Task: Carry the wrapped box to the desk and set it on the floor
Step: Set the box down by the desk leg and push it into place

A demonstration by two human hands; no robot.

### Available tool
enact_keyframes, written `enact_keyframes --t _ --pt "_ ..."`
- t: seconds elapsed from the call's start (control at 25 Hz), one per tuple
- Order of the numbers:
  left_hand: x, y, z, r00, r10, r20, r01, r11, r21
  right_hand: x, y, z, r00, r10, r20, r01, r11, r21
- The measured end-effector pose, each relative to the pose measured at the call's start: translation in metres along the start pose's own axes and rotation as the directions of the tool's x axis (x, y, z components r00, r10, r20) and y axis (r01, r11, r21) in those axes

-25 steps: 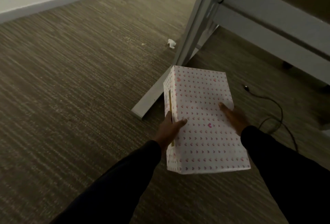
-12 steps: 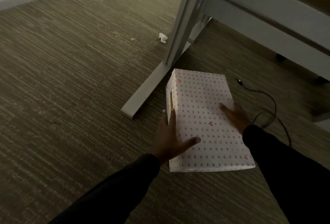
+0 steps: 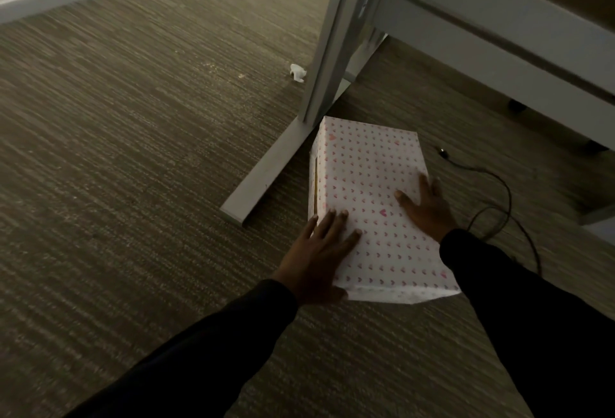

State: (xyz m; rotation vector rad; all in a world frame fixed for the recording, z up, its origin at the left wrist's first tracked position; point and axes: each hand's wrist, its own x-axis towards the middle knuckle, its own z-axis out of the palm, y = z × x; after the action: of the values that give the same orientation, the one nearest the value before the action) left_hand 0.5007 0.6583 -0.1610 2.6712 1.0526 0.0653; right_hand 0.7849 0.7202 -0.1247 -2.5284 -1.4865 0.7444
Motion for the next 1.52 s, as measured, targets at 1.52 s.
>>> enact_keyframes --t 1.52 --pt "0.017 -0.063 -0.015 0.970 -0.209 -0.121 0.227 0.961 0.161 -0.001 -0.071 0.053 0.993 -0.082 -0.079 0.084 0.996 0.017"
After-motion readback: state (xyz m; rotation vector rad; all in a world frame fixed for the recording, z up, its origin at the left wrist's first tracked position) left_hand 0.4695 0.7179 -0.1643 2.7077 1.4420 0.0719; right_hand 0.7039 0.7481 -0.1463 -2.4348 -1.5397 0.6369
